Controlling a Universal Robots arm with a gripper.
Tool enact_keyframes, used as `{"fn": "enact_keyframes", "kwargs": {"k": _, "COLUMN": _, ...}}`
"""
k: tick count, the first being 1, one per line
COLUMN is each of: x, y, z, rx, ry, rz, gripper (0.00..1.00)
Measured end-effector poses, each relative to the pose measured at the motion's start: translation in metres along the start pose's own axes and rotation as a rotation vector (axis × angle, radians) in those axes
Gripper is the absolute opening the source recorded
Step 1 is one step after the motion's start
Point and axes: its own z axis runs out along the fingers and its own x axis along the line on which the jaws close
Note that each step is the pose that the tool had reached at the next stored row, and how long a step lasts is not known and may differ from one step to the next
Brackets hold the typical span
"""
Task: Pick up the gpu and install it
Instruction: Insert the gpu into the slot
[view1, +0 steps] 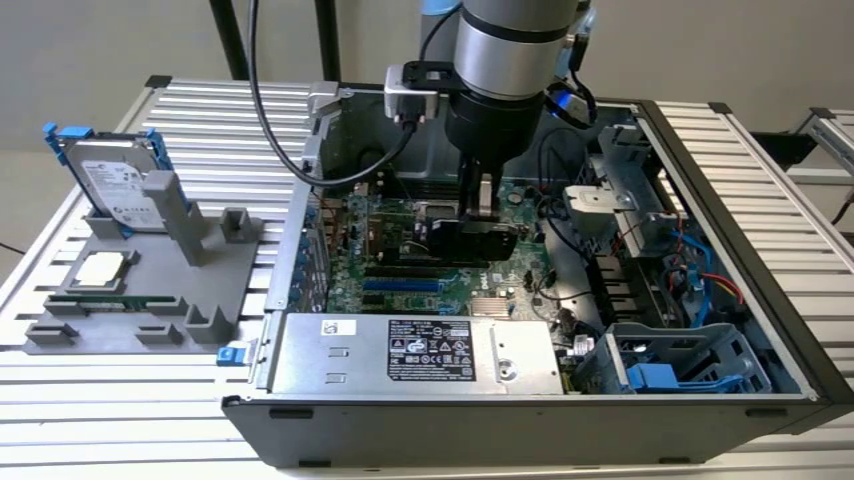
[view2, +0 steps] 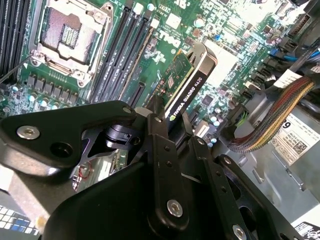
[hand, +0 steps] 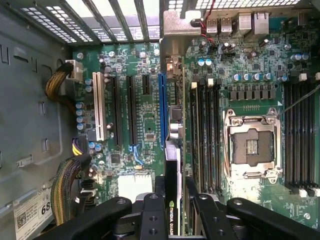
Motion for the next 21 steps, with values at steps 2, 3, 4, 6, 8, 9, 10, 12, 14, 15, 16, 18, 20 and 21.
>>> {"fn": "enact_keyframes", "kwargs": {"k": 2, "x": 0.0, "y": 0.0, "z": 0.0011, "rx": 0.0, "ry": 0.0001, "rz": 0.0, "gripper": 0.0}}
{"fn": "enact_keyframes", "kwargs": {"k": 3, "x": 0.0, "y": 0.0, "z": 0.0017, "rx": 0.0, "ry": 0.0001, "rz": 0.0, "gripper": 0.0}}
{"fn": "enact_keyframes", "kwargs": {"k": 4, "x": 0.0, "y": 0.0, "z": 0.0023, "rx": 0.0, "ry": 0.0003, "rz": 0.0, "gripper": 0.0}}
{"fn": "enact_keyframes", "kwargs": {"k": 6, "x": 0.0, "y": -0.0002, "z": 0.0035, "rx": 0.0001, "ry": 0.0006, "rz": 0.0, "gripper": 0.0}}
{"fn": "enact_keyframes", "kwargs": {"k": 8, "x": 0.0, "y": -0.0002, "z": 0.0046, "rx": 0.0001, "ry": 0.0011, "rz": 0.0, "gripper": 0.0}}
{"fn": "enact_keyframes", "kwargs": {"k": 9, "x": 0.0, "y": -0.0001, "z": 0.0051, "rx": 0.0001, "ry": 0.0012, "rz": 0.0, "gripper": 0.0}}
{"fn": "enact_keyframes", "kwargs": {"k": 10, "x": 0.0, "y": -0.0001, "z": 0.0057, "rx": 0.0001, "ry": 0.0012, "rz": 0.0, "gripper": 0.0}}
{"fn": "enact_keyframes", "kwargs": {"k": 12, "x": 0.0, "y": -0.0001, "z": 0.0068, "rx": 0.0001, "ry": 0.0015, "rz": 0.0, "gripper": 0.0}}
{"fn": "enact_keyframes", "kwargs": {"k": 14, "x": 0.0, "y": -0.0001, "z": 0.0083, "rx": 0.0001, "ry": 0.0015, "rz": 0.0, "gripper": 0.0}}
{"fn": "enact_keyframes", "kwargs": {"k": 15, "x": 0.0, "y": -0.0001, "z": 0.0085, "rx": 0.0, "ry": 0.0017, "rz": 0.0, "gripper": 0.0}}
{"fn": "enact_keyframes", "kwargs": {"k": 16, "x": 0.0, "y": -0.0001, "z": 0.0085, "rx": 0.0001, "ry": 0.0017, "rz": 0.0, "gripper": 0.0}}
{"fn": "enact_keyframes", "kwargs": {"k": 18, "x": 0.0, "y": -0.0001, "z": 0.0086, "rx": 0.0001, "ry": 0.0016, "rz": 0.0, "gripper": 0.0}}
{"fn": "enact_keyframes", "kwargs": {"k": 20, "x": 0.0, "y": -0.0001, "z": 0.0087, "rx": 0.0004, "ry": 0.0014, "rz": 0.0, "gripper": 0.0}}
{"fn": "enact_keyframes", "kwargs": {"k": 21, "x": 0.0, "y": -0.0001, "z": 0.0087, "rx": 0.0004, "ry": 0.0014, "rz": 0.0, "gripper": 0.0}}
